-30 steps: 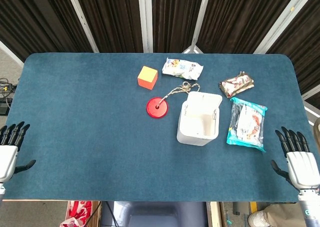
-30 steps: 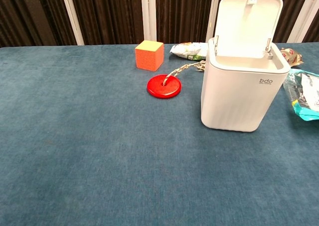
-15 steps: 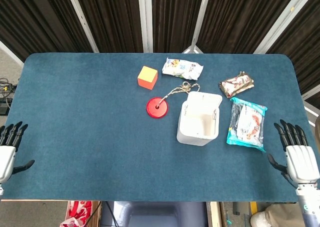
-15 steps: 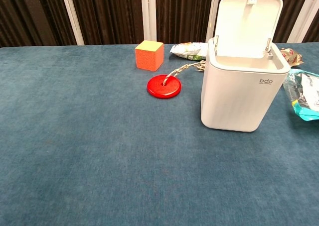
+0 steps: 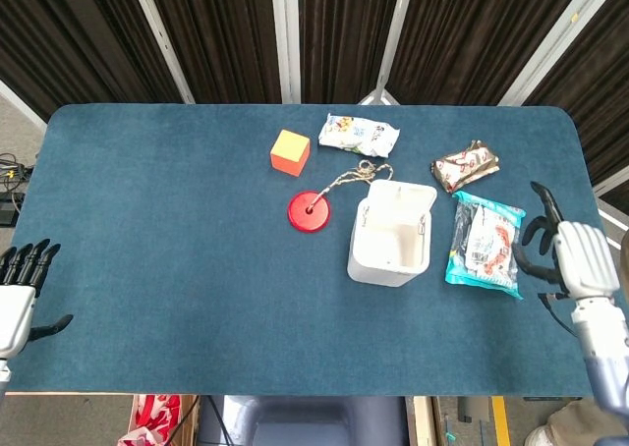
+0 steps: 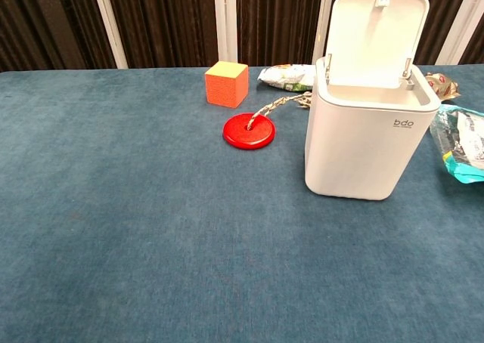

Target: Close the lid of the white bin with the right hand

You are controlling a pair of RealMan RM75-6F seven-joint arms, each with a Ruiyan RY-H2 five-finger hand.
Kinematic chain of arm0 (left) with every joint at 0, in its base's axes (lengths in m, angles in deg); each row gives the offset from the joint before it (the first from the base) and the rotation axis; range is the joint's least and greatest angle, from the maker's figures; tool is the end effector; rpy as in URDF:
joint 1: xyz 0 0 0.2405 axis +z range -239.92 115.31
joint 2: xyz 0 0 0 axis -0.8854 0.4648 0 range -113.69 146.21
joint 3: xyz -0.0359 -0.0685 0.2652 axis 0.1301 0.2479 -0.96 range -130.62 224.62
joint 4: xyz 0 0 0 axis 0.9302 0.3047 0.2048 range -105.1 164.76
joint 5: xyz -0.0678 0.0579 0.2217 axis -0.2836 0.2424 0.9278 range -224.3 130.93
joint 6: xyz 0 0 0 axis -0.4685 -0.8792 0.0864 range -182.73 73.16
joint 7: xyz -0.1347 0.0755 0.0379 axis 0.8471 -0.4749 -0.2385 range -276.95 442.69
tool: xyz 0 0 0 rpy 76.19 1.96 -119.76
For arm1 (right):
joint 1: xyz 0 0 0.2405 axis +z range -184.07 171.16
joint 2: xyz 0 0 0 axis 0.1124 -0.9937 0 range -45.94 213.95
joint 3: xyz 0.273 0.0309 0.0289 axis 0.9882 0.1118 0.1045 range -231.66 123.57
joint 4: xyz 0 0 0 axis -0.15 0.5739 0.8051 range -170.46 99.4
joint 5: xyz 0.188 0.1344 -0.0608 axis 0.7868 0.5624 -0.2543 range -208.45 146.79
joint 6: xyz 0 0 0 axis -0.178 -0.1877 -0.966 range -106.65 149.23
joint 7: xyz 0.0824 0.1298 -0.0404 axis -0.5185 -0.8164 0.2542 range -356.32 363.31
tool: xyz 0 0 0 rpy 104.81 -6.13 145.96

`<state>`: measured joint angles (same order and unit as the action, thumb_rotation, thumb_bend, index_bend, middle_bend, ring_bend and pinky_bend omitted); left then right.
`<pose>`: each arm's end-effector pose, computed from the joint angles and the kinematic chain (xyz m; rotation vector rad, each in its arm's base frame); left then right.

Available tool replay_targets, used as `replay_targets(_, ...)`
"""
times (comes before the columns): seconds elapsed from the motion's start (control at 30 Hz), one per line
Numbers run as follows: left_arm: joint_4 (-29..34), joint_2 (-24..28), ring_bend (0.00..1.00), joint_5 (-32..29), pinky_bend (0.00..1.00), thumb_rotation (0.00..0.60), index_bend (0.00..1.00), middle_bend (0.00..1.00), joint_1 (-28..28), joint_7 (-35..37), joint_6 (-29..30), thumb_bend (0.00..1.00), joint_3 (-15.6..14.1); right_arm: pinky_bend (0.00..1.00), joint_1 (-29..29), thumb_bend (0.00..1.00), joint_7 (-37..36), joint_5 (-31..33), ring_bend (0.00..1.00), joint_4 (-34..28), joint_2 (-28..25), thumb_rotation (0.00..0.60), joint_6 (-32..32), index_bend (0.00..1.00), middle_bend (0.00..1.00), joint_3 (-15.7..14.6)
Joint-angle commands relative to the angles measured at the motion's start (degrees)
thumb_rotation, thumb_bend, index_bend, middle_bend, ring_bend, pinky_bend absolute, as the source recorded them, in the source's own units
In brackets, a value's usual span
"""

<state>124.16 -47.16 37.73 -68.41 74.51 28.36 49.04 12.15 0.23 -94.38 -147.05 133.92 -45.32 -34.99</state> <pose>-0.3366 0.2031 0.1364 -1.4452 -0.8410 -0.7884 -0.2425 -0.3169 0.1981 1.2807 -1.1269 1.1003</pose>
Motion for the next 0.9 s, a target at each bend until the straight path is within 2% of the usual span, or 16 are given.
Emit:
replay_targets(0.03,0.2,0.2,0.00,-0.5,0.00,0.600,0.00,0.00,-0.1,0.2,-0.5,0.00,0.1,0.75,5.3,0.56,1.4,7.4,0.75,-2.5,-3.1,0.600,6.1,0.00,0.69,3.5)
replay_targets(0.23,0.4,0.2,0.00,-1.0,0.00,0.600,0.00,0.00,-0.4,0.4,-1.2,0.00,0.2,0.78,11.0,0.64,5.8,16.0,0.81,-4.3,-4.3,0.600,11.6,0.00,0.75,4.2)
replay_targets(0.4,0.4,0.2,0.00,-1.2,0.00,0.600,0.00,0.00,-0.7,0.4,-1.8,0.00,0.1,0.78,16.1,0.67,10.0,23.6,0.82,-5.3,-3.6,0.600,14.1,0.06,0.76,3.9)
replay_targets(0.57,0.3,0.3,0.00,-1.5,0.00,0.600,0.00,0.00,-0.9,1.0,-2.3,0.00,0.2,0.78,20.9,0.68,14.9,29.8,0.82,-5.6,-2.3,0.600,14.2,0.08,0.76,2.6)
replay_targets(0.9,0.3,0.7,0.00,-1.8,0.00,0.600,0.00,0.00,-0.9,1.8,-2.6,0.00,0.2,0.78,27.0,0.70,20.4,38.9,0.82,-6.3,-0.5,0.600,13.8,0.12,0.76,0.2)
